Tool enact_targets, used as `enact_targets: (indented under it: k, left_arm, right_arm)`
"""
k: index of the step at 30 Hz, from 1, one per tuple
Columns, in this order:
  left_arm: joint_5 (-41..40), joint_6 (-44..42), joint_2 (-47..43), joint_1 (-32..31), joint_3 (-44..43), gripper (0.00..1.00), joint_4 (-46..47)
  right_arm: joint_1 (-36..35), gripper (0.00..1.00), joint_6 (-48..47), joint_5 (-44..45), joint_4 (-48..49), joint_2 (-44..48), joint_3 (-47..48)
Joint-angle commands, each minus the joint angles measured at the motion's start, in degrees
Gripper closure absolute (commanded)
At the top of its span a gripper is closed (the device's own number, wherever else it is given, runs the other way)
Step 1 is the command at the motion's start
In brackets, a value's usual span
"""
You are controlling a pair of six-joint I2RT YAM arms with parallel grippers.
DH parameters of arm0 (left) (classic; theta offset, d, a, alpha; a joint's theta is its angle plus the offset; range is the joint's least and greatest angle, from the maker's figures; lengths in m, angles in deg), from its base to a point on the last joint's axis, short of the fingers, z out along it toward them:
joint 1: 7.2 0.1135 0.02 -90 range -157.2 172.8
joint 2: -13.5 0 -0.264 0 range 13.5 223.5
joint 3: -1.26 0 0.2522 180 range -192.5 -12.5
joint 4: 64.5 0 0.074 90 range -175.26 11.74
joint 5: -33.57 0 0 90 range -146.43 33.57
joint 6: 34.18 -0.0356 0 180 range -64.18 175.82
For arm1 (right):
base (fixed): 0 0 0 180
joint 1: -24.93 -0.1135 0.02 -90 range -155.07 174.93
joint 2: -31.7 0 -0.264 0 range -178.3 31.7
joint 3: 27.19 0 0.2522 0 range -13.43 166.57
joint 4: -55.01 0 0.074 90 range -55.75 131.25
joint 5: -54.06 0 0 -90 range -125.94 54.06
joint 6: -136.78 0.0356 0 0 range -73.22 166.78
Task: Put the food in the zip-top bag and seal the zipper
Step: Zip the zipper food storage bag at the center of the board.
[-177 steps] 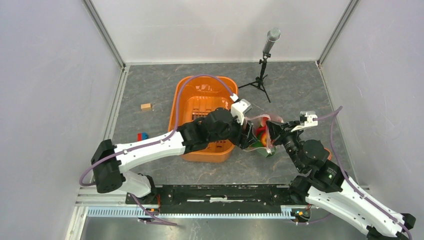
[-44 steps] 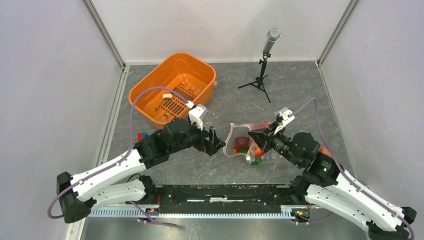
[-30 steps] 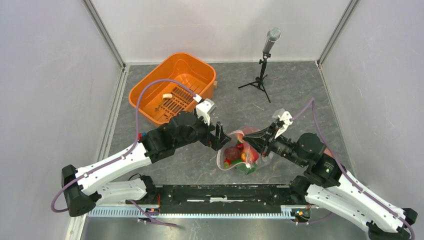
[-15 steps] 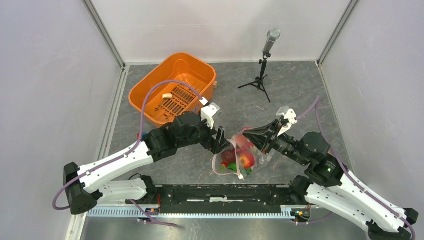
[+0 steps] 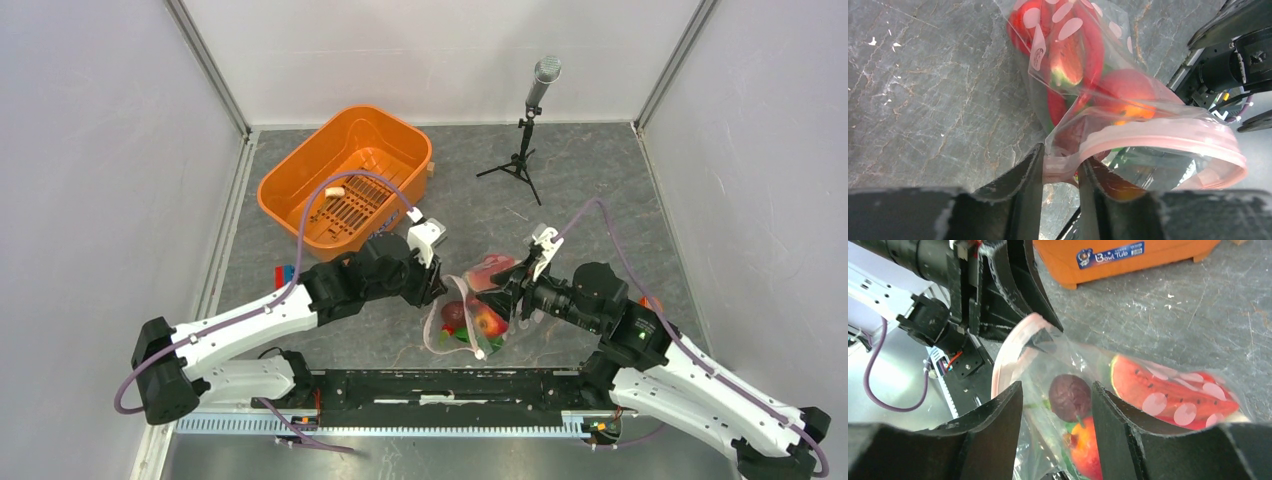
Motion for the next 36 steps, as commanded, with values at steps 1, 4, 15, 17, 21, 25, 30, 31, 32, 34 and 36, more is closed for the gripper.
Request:
enact_targets:
  k: [1,4,15,17,21,25,30,31,32,34,36]
  left_arm:
    - [-1.2,-4.7,1.2,-0.3,-1.6,0.69,2.9]
    - [-1.0,-5.1,2.3,-0.2,-3.8,0.78,1.7]
    - [-7.6,6.2,1.0,2.6,-8.9,0.98,-2.5]
    - [-8.9,7.7,0.7,2.9,-9.5,0.98,-4.2]
    - [-10.2,10.3,0.1,2.9,-8.7,0.98,-5.2]
    - [-13.8,12.6,-1.5,3.0,-7.8,0.98,-6.3]
    - [-18.6,16.3,-6.0,3.9,-4.3,0.98,-8.1]
    - [-19.8,17.2,-7.1,4.3,-3.6,0.98,-8.9]
    - [-20.4,18.0,-8.2,4.9,-2.5,0.98,-9.2]
    - [-20.1,19.4,-10.1,6.6,-0.8,0.98,-8.9]
    - [-20.0,20.3,-10.9,7.5,-0.3,0.98,-9.4]
  right_arm:
    - [-0.5,0.42,-2.2,1.7,-3.2,0.6,-0.6]
    - [-0.4,0.40,-3.6,4.5,-3.4,3.1,-2.2]
    - [-0.4,0.39,-19.2,-5.2,16.3,15.2,-17.6]
    - [-0.5,0.38,-23.6,-8.2,18.4,16.3,-18.7]
    - [-0.6,0.36,-31.2,-11.7,19.8,17.5,-20.3]
    - [-0.9,0.36,-34.8,-11.0,20.4,15.9,-20.0]
    - [-1.9,0.36,-40.1,-9.5,19.3,10.4,-18.5]
    - [-2.4,0.36,-41.1,-9.5,19.5,9.9,-18.5]
    - [-3.4,0.36,-42.0,-9.2,20.1,9.7,-19.1]
    - [-5.7,0.36,-43.2,-8.2,21.4,9.4,-19.7]
    - [-9.1,0.35,-44.1,-6.3,22.2,8.5,-20.0]
